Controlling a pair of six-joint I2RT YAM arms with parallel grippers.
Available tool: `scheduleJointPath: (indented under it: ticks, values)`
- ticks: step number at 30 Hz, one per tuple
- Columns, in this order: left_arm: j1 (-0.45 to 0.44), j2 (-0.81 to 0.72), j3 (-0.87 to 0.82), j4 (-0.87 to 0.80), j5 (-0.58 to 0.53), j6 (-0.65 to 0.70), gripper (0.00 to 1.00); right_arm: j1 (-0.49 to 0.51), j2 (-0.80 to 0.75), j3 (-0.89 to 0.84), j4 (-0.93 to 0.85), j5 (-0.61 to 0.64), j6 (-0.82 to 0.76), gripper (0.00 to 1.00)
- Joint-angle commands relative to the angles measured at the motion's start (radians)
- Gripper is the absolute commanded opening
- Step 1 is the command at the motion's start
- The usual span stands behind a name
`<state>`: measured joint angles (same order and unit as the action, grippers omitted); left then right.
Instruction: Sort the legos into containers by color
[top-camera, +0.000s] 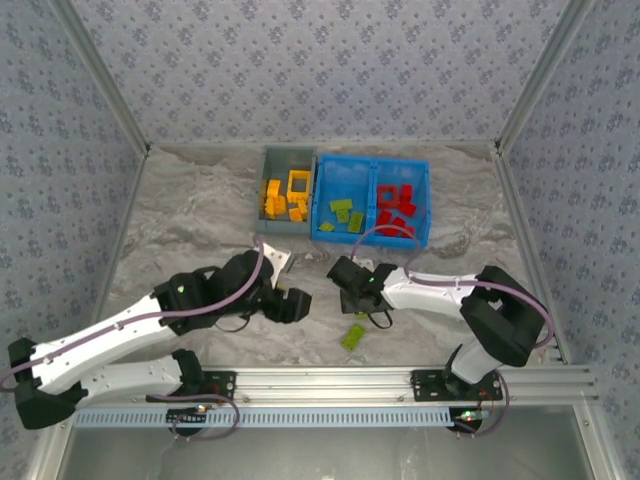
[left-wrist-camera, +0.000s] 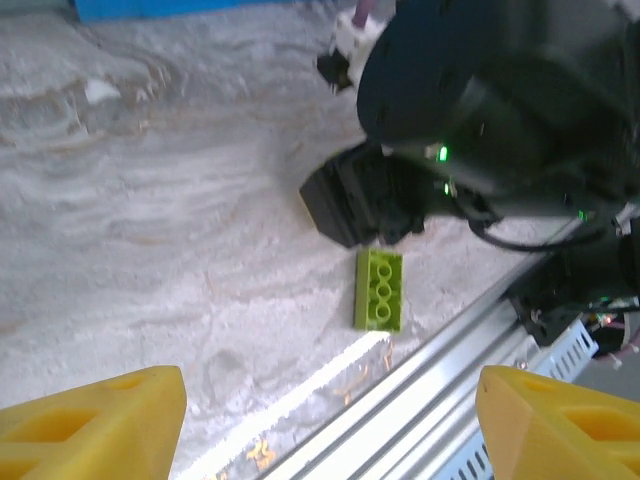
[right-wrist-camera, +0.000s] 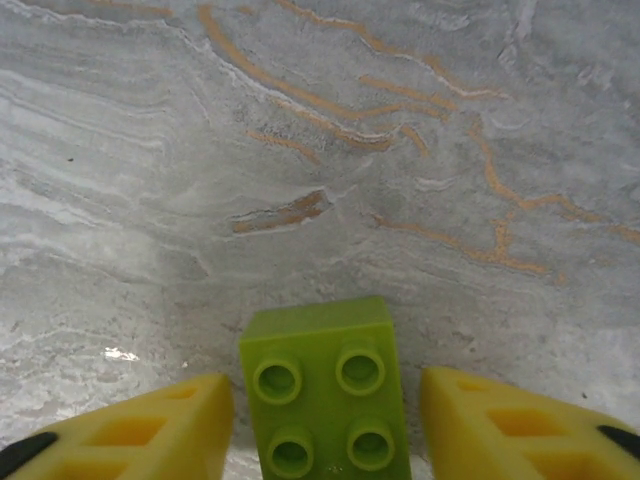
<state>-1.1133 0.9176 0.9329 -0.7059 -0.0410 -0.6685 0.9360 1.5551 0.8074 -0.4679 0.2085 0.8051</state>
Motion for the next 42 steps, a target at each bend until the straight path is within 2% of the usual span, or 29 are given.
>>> scheduleJointPath:
  ticks: [1,6,9,13,18,23,28,32,36,39,42]
  values:
    - [-0.028,-0.075,-0.053,-0.024,0.008,-0.078,0.76,-0.001,0.012,-0.011,0.002,-0.012,0.020,0.48]
    - [-0.033,-0.141,-0.095,-0.013,-0.052,-0.119,0.75,-0.004,-0.001,0.040,-0.031,0.024,-0.017,0.36]
    - [-0.033,-0.143,-0.069,0.012,-0.124,-0.119,0.75,-0.025,-0.024,0.148,-0.084,0.059,-0.078,0.34]
    - [-0.033,-0.116,-0.019,0.079,-0.210,-0.094,0.75,-0.113,0.010,0.324,-0.102,0.041,-0.157,0.33]
    - [-0.031,-0.008,0.074,0.120,-0.299,-0.023,0.76,-0.229,0.173,0.595,-0.093,0.004,-0.235,0.33]
    - [-0.031,0.192,0.230,0.136,-0.346,0.064,0.76,-0.341,0.403,0.897,-0.095,-0.064,-0.254,0.33]
    - [-0.032,0.338,0.323,0.162,-0.339,0.119,0.75,-0.407,0.602,1.115,-0.129,-0.078,-0.255,0.34]
    - [-0.034,0.402,0.345,0.174,-0.313,0.134,0.75,-0.440,0.733,1.256,-0.152,-0.131,-0.251,0.37]
    - [-0.043,0.428,0.332,0.173,-0.296,0.135,0.74,-0.451,0.818,1.367,-0.218,-0.151,-0.251,0.47]
    - [-0.051,0.432,0.312,0.166,-0.289,0.130,0.74,-0.452,0.800,1.356,-0.221,-0.146,-0.258,0.59]
    - [-0.057,0.432,0.284,0.164,-0.267,0.122,0.73,-0.453,0.736,1.311,-0.203,-0.143,-0.262,0.63]
